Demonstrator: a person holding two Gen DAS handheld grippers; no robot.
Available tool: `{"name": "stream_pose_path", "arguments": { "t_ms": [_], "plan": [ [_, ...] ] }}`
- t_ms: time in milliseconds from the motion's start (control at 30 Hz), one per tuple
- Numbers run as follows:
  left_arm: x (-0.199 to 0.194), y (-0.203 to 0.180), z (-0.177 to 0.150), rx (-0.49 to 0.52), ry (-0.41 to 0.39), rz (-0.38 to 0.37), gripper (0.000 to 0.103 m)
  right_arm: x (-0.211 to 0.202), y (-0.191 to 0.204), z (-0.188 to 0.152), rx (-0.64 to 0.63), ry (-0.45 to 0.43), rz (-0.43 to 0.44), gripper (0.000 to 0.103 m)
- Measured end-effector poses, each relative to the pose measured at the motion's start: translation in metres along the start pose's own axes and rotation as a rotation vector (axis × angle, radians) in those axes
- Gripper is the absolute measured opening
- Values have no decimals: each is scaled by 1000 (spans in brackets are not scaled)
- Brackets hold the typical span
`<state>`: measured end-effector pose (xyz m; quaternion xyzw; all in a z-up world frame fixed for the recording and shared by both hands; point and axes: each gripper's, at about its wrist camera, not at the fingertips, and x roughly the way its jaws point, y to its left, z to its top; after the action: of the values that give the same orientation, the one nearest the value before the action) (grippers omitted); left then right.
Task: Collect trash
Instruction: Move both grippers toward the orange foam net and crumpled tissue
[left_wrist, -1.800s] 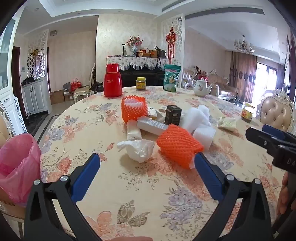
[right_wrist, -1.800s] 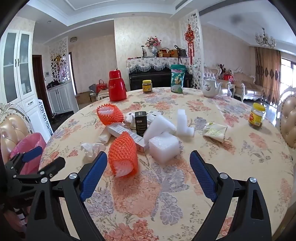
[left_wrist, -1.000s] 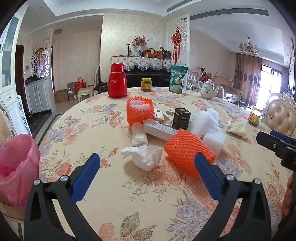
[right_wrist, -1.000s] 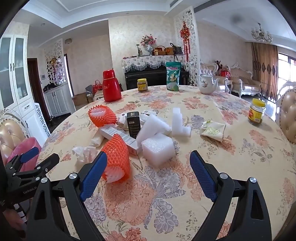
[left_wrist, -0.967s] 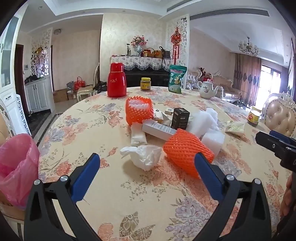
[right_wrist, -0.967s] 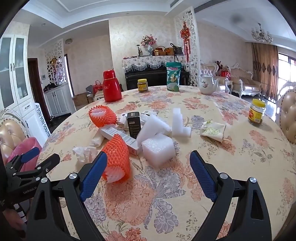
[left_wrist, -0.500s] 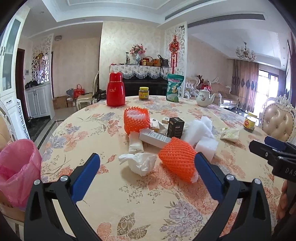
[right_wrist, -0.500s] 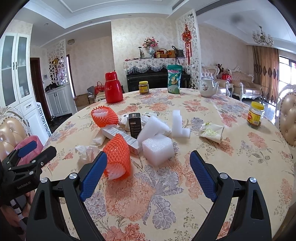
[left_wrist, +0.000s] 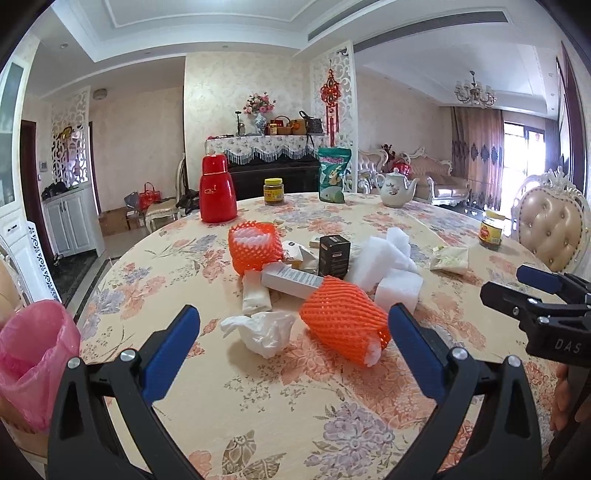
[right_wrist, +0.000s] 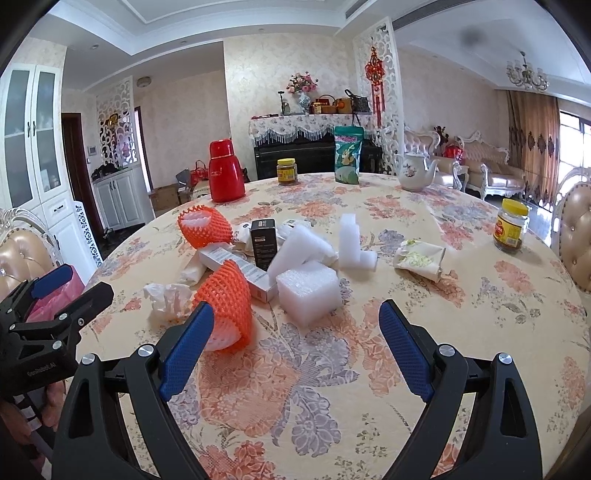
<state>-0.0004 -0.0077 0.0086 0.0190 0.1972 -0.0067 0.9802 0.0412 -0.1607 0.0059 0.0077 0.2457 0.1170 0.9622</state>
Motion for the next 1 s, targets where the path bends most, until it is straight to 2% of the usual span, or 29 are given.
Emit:
{"name": "stream_pose_path", "arguments": {
  "t_ms": [500,1000],
  "plan": [
    [40,-4,-1,-70,63,-37,98,36,-33,-3,37,66,-19,85],
    [54,-16,-2,-33,67,-39,98,47,-38,0,16,72,-6,85]
  ]
}}
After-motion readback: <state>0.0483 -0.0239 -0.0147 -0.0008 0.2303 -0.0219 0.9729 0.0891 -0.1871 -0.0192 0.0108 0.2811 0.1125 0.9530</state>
